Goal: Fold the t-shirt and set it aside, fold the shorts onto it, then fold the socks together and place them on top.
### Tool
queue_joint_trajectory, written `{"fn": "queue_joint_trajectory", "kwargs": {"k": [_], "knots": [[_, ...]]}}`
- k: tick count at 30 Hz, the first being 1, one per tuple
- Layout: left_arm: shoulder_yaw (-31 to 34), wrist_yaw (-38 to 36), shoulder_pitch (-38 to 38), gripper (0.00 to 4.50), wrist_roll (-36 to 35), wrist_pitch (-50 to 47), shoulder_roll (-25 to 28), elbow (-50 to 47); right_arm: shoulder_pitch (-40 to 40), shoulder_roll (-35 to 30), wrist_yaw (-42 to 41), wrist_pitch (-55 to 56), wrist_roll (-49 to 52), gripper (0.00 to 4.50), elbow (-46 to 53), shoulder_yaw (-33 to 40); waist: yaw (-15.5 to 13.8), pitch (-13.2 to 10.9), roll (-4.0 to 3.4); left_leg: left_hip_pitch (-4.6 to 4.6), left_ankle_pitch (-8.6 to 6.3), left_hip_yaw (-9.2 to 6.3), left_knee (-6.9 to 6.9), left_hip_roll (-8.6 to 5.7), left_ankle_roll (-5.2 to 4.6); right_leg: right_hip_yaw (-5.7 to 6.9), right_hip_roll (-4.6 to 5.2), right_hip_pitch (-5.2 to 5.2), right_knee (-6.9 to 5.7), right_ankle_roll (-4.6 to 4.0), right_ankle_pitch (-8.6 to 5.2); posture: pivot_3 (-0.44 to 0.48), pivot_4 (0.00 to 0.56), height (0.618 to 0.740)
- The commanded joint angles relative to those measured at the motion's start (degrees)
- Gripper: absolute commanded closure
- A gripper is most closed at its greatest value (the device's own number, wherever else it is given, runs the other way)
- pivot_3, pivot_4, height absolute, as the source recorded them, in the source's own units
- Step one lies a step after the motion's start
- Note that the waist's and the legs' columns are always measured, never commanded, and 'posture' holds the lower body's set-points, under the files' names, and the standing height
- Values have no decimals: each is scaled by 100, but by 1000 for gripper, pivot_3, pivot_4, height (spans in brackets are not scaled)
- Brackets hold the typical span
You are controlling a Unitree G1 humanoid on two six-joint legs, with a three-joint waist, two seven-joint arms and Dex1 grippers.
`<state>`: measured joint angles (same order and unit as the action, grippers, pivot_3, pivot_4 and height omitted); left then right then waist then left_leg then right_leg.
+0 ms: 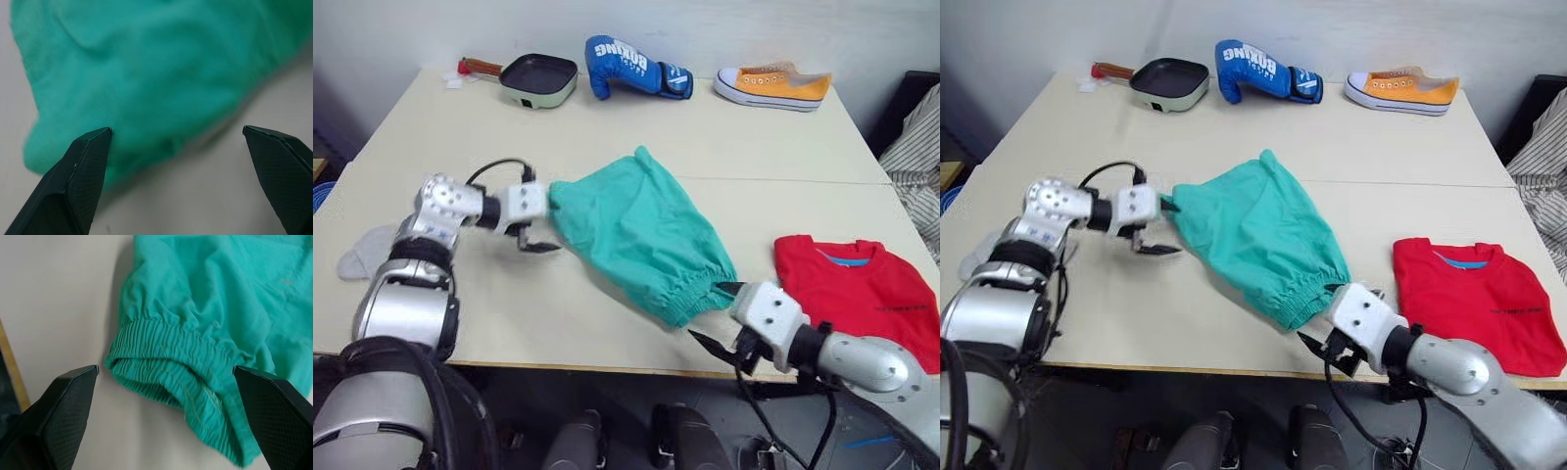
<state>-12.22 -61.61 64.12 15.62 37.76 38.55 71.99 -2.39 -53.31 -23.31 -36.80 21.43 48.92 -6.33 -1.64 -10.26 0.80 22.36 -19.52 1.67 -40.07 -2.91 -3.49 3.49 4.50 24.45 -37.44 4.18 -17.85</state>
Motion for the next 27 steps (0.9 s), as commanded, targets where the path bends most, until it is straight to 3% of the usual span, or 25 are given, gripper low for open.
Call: {"fn": "queue_joint_trajectory", "kwargs": {"k": [1, 9, 16, 23, 27], "knots": [[-218, 932, 28, 0, 458, 827, 144, -255, 200, -31, -93, 591, -1038, 29, -325, -606, -53, 3, 5, 2, 0, -8, -4, -2, -3, 2, 3, -3, 0, 1, 0, 0, 150, 740], [-717, 2873, 344, 0, 1327, 1181, -190, -72, 510, 304, -289, 1448, -2401, 29, -934, -1270, -105, 4, 7, 3, -9, 4, -5, -9, -20, 11, 5, -5, 4, 8, 4, 0, 150, 740], [-1139, 3542, 469, 0, 1823, 964, -453, 199, 547, 657, -472, 1640, -2946, 29, -1192, -1336, 3, 5, 8, 1, -6, 13, -4, -7, -14, 20, 4, -3, 2, 8, 4, 0, 150, 740], [-1234, 3661, 463, 0, 1904, 951, -475, 300, 2, 418, -1060, 2021, -2795, 29, -492, -855, 11, 6, 9, -5, -4, 13, -5, -7, -12, 21, 5, -8, -1, 8, 4, 0, 150, 740], [-1158, 3498, 446, 904, 1807, 911, -452, 329, 296, 885, -1135, 1885, -2617, 0, -627, -1010, 33, 8, 12, -17, -2, 14, -8, -7, -8, 20, 4, -17, -3, 8, 4, 0, 150, 740]]}}
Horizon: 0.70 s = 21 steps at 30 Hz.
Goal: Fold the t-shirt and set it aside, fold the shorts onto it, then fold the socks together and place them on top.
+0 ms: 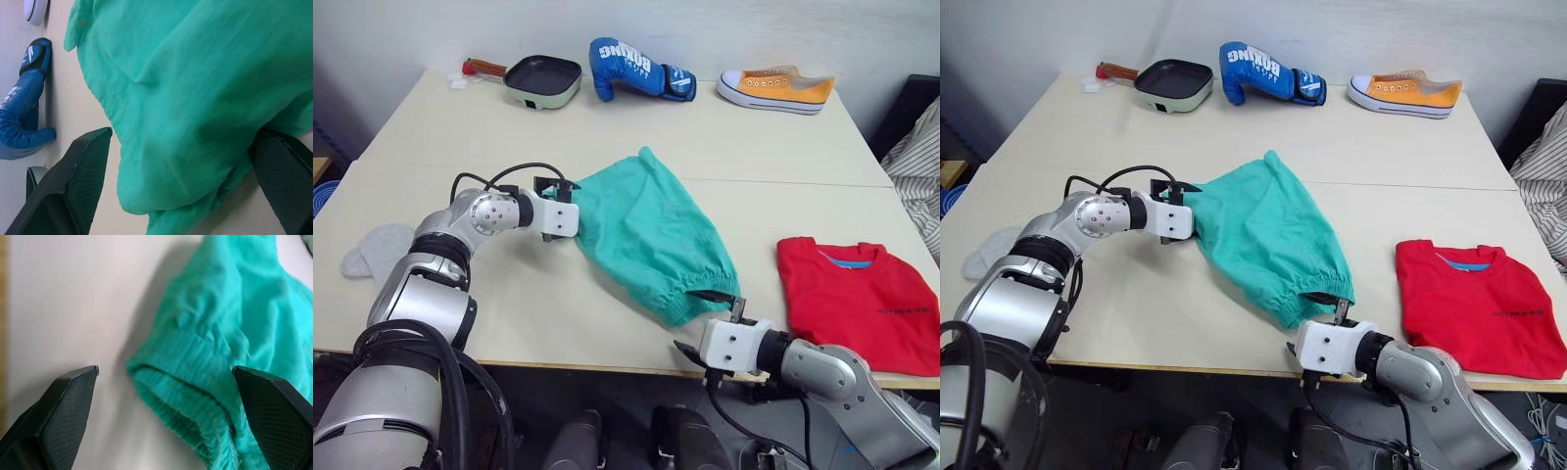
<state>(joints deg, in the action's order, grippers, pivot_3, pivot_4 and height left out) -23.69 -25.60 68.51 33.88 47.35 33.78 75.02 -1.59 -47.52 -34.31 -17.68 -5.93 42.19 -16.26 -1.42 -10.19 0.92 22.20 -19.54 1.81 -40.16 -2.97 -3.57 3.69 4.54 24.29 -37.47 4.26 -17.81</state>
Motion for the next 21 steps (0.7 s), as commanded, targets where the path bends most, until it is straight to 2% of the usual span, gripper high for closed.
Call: {"fn": "queue_joint_trajectory", "kwargs": {"k": [1, 6, 10, 11, 17, 21], "knots": [[-1, -162, -2, 1233, -34, -45, 39, 26, 344, 433, -15, 11, -61, 0, -181, -183, 20, 0, 0, -1, 1, 0, 0, 0, 2, 0, 0, 0, -3, 0, 0, 0, 150, 740], [38, -419, -14, 2954, -79, -5, 126, 6, 786, 913, 372, -12, -1188, 0, -1223, -745, 17, 1, 1, 2, 1, 4, 3, 1, 3, 0, 0, 7, -4, 0, 0, 0, 150, 740], [111, -517, -28, 4301, -152, -69, 142, 9, 725, 942, 201, -228, -1524, 0, -1357, -911, 10, 4, 6, 3, 2, 3, 3, 1, 3, 4, 1, 7, -4, 0, 0, 0, 150, 740], [134, -537, -39, 4472, -178, -80, 140, 9, 682, 945, 177, -262, -1550, 0, -1316, -894, 9, 5, 7, 1, 2, 3, 1, 1, 3, 4, 1, 5, -4, 0, 0, 0, 150, 740], [255, -882, -199, 4500, -382, -6, 140, -15, 500, 742, 74, -29, -1545, 2059, -1149, -532, -5, 5, 8, 1, 1, 3, -1, 0, 2, 4, 2, 3, -4, 0, 0, 0, 150, 740], [665, -2059, -499, 4500, -1071, -8, 232, -125, 426, 385, -148, 388, -1211, 3452, -1111, -21, 7, 5, 7, 1, 1, 3, -2, -1, 2, 5, 2, 2, -4, 0, 0, 0, 150, 740]]}}
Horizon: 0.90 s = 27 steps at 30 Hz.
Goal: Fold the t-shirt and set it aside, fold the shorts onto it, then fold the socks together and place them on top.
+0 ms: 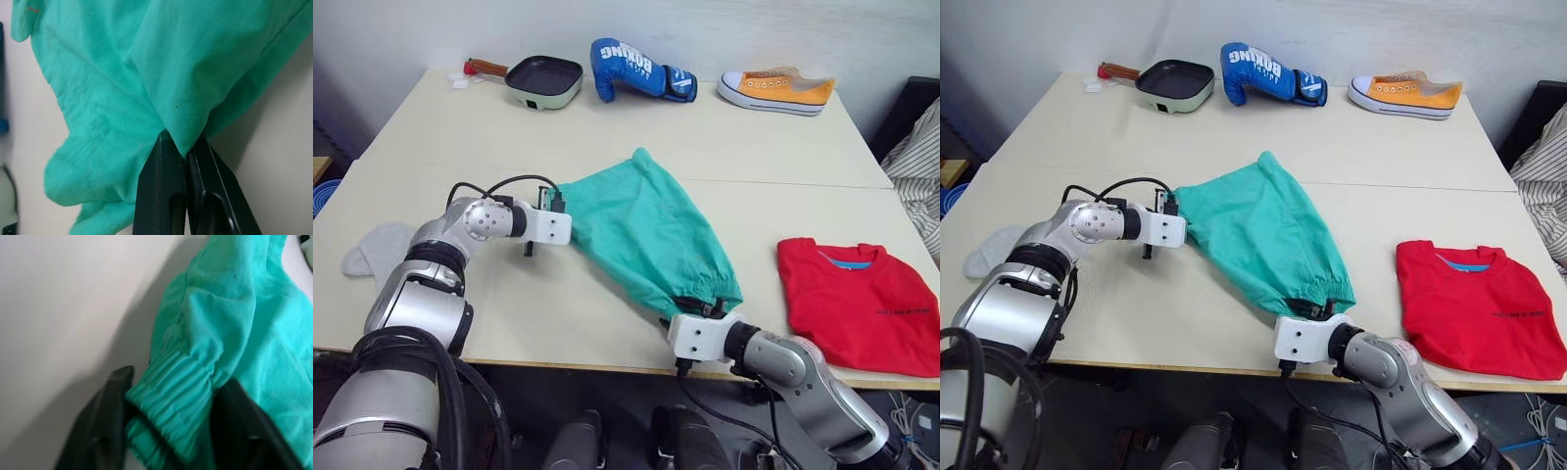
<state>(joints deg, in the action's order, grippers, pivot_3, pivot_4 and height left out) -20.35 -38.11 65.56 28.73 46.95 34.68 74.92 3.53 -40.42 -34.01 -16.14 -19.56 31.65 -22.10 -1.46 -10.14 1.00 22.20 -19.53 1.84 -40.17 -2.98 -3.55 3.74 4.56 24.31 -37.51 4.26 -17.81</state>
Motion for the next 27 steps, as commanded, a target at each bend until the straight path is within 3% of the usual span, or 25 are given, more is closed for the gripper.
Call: {"fn": "queue_joint_trajectory", "kwargs": {"k": [1, 3, 6, 9, 15, 19, 25, 27], "knots": [[480, -1189, -314, 4500, -803, -13, 168, -185, -110, -467, -277, 432, 262, 3792, -92, 708, 14, 0, 0, 0, 0, 1, 0, 0, 0, -1, 0, 0, 0, 0, 0, 0, 150, 740], [757, -2102, -621, 4500, -1365, -224, 258, -473, -162, -810, -528, 1018, 547, 4366, -242, 1017, 22, 0, -2, 0, 0, 1, 1, 2, 0, 1, -1, 1, 0, 0, 0, 0, 150, 740], [1026, -3373, -1474, 4500, -2231, -812, 588, -1612, -134, -1277, -895, 2114, 998, 4417, -729, 1411, 89, 0, -5, -4, -1, 2, 4, 8, 3, 4, -3, 1, 1, -1, 0, 0, 150, 740], [1312, -3773, -2752, 4500, -2959, -1862, 1040, -3438, 308, -1609, -1191, 3217, 1093, 4417, -1664, 1420, 251, 2, -14, -16, -2, 9, 12, 14, 4, -2, -3, -3, 0, -2, -1, 0, 150, 740], [2011, -2947, -5278, 4500, -3594, -4176, 1644, -7233, 1610, -1681, -2122, 5551, 1445, 4417, -3646, 881, 314, -6, -38, -125, -13, 9, 56, 32, 7, -12, -10, -104, 59, -18, -10, 0, 150, 740], [2511, -1947, -6329, 4500, -3700, -5691, 1482, -8911, 2460, -1544, -2153, 6799, 917, 4417, -4971, 470, 253, -10, -45, -120, -18, 9, 52, 31, -2, -22, -8, -104, 63, -20, -11, 0, 150, 740], [2690, -969, -6814, 4500, -3593, -6787, 1171, -9743, 2922, -1286, -2036, 7293, 871, 4417, -5812, 287, 165, -10, -46, -114, -19, 8, 49, 31, -2, -27, -10, -98, 62, -22, -12, 0, 150, 740], [2701, -1051, -6863, 4274, -3902, -7122, 1140, -9828, 2899, -1327, -2094, 7271, 979, 3689, -5830, 308, 163, -9, -48, -113, -19, 9, 48, 31, -2, -27, -10, -98, 62, -23, -13, 0, 150, 740]]}}
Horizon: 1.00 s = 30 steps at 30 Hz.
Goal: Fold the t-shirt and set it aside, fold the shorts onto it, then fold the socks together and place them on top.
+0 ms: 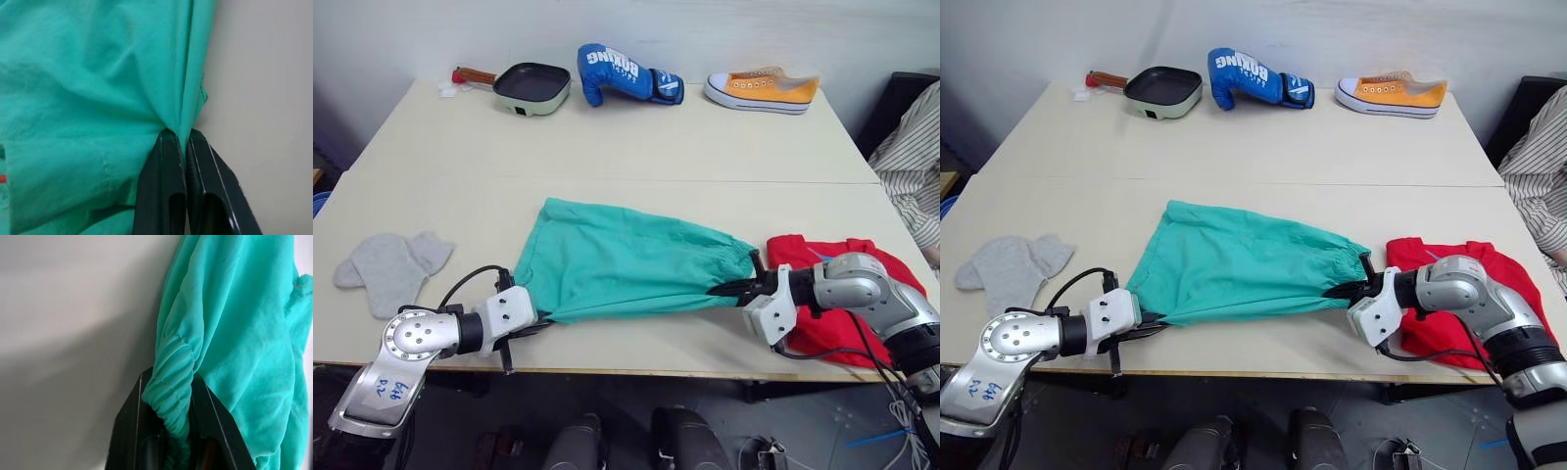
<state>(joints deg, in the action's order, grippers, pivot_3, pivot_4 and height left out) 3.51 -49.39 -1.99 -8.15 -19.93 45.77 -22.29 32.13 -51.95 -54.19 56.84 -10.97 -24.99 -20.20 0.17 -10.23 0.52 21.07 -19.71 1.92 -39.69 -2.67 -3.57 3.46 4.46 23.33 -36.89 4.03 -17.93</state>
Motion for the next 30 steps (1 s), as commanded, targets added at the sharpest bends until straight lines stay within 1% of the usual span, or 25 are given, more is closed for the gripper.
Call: {"fn": "queue_joint_trajectory", "kwargs": {"k": [1, 2, 5, 7, 8, 9, 10, 12, 13, 14, 15, 17, 18, 19, 20, 21, 23, 25, 26, 27, 30], "knots": [[322, -26, -146, 4042, -407, -617, 48, -146, -12, -213, -125, -108, 234, 3421, -116, 150, 4, 0, -1, 0, 0, 0, 0, 0, 0, 0, 0, -1, 1, 0, 0, 0, 150, 740], [400, -172, -222, 3884, -721, -891, 62, -209, -108, -284, -139, -207, 342, 3102, -3, 221, 6, 0, -2, 0, -1, 0, 0, 0, 0, 0, 0, -1, 1, 0, 0, 0, 150, 740], [896, -698, -464, 2976, -1845, -1810, 189, -300, -590, -619, -123, -607, 738, 2109, 610, 548, -2, 0, -4, 2, -3, -5, 2, 2, 4, 1, 0, 0, 4, -5, -3, 0, 150, 740], [1482, -1515, -615, 2353, -2791, -2566, 632, -69, -1593, -1111, -150, -1853, 1828, 1441, 1817, 1167, -33, -2, -9, 8, -4, -9, 2, 3, 5, 3, 0, 2, 4, -10, -6, 0, 150, 740], [1645, -1739, -630, 2054, -3073, -2782, 794, 11, -1955, -1256, -149, -2368, 2210, 1122, 2284, 1416, -32, -3, -13, 15, -5, -27, 1, 4, 8, 6, -1, 3, 4, -16, -9, 0, 150, 740], [1743, -1781, -387, 1774, -3302, -2986, 898, 160, -2385, -1368, -50, -3021, 2773, 830, 2844, 1746, -39, -6, -21, 12, -7, -40, 0, 4, 12, 6, -2, -1, 1, -23, -13, 0, 150, 740], [1770, -1745, -187, 1774, -3424, -3101, 949, 263, -2645, -1408, 25, -3469, 3100, 830, 3216, 1976, -59, -5, -28, 10, -7, -46, -1, 4, 14, 6, -4, -9, 6, -26, -15, 0, 150, 740], [1755, -1457, 955, 1774, -3930, -3472, 758, 679, -3026, -1341, 578, -4803, 4121, 830, 4257, 2442, -85, -8, -43, -8, -4, -61, -4, 4, 19, 12, -6, -38, 11, -26, -15, 0, 150, 740], [1690, -1230, 1596, 1774, -4117, -3656, 535, 944, -3027, -1225, 908, -5390, 4504, 830, 4646, 2526, -123, -8, -43, -25, -5, -68, -5, 4, 18, 16, -5, -63, 10, -26, -15, 0, 150, 740], [1640, -1060, 2047, 1774, -4228, -3810, 370, 1133, -3013, -1135, 1132, -5845, 4756, 830, 4921, 2602, -138, -6, -39, -40, -11, -73, -5, 3, 22, 18, -6, -74, 9, -27, -13, 0, 150, 740], [1525, -904, 2381, 1774, -4169, -3825, 215, 1295, -2933, -1012, 1336, -6203, 4898, 830, 5103, 2586, -150, -4, -37, -46, -13, -74, -6, 3, 26, 19, -6, -77, 7, -28, -12, 0, 150, 740], [981, -611, 2904, 2165, -3505, -3261, -142, 1688, -2590, -600, 1789, -6919, 5017, 1202, 5371, 2228, -129, 6, -33, -61, -21, -71, 1, 2, 29, 15, -9, -87, 12, -28, -12, 0, 150, 740], [587, -529, 3142, 2334, -3091, -2876, -359, 1954, -2299, -265, 2057, -7276, 4828, 1395, 5397, 1873, -120, 7, -32, -68, -20, -65, 10, 2, 29, 11, -12, -90, 17, -28, -12, 0, 150, 740], [323, -498, 3299, 2722, -2819, -2615, -503, 2152, -2091, -25, 2222, -7543, 4667, 1843, 5404, 1649, -117, 7, -31, -69, -18, -62, 15, 2, 32, 11, -16, -89, 28, -27, -12, 0, 150, 740], [72, -453, 3445, 3003, -2579, -2395, -679, 2363, -1861, 238, 2320, -7749, 4413, 2110, 5341, 1354, -113, 7, -31, -65, -15, -58, 16, 2, 33, 11, -18, -84, 30, -27, -12, 0, 150, 740], [-180, -420, 3582, 3274, -2346, -2162, -897, 2609, -1604, 543, 2406, -7940, 4138, 2437, 5191, 1013, -109, 6, -31, -58, -12, -54, 22, 2, 34, 10, -19, -74, 31, -27, -12, 0, 150, 740], [-646, -218, 3862, 3957, -1816, -1680, -1410, 3307, -1100, 1235, 2627, -8204, 3532, 3175, 4602, 410, -101, 6, -30, -45, -7, -54, 25, 3, 39, 11, -28, -59, 27, -27, -12, 0, 150, 740], [-1063, -92, 4034, 4500, -1188, -1022, -1685, 3974, -801, 1607, 2739, -8258, 2885, 3860, 4026, 9, -102, 9, -26, -1, -2, -55, 11, 3, 38, 12, -29, -17, -3, -27, -12, 0, 150, 740], [-1163, -78, 4084, 4500, -1018, -820, -1777, 4201, -731, 1702, 2796, -8271, 2648, 4265, 3809, -68, -101, 9, -26, 39, -2, -52, -7, 3, 38, 12, -29, 22, -23, -27, -12, 0, 150, 740], [-1211, -75, 4122, 4500, -919, -695, -1849, 4373, -699, 1758, 2830, -8277, 2463, 4455, 3661, -96, -103, 9, -26, 51, -1, -52, -12, 2, 37, 13, -29, 33, -28, -26, -12, 0, 150, 740], [-1407, -30, 4107, 4500, -451, -132, -1850, 4792, -815, 1697, 2924, -8445, 2071, 4455, 3548, 38, -127, 9, -26, 53, -2, -54, -13, 2, 36, 15, -28, 33, -29, -26, -12, 0, 150, 740]]}}
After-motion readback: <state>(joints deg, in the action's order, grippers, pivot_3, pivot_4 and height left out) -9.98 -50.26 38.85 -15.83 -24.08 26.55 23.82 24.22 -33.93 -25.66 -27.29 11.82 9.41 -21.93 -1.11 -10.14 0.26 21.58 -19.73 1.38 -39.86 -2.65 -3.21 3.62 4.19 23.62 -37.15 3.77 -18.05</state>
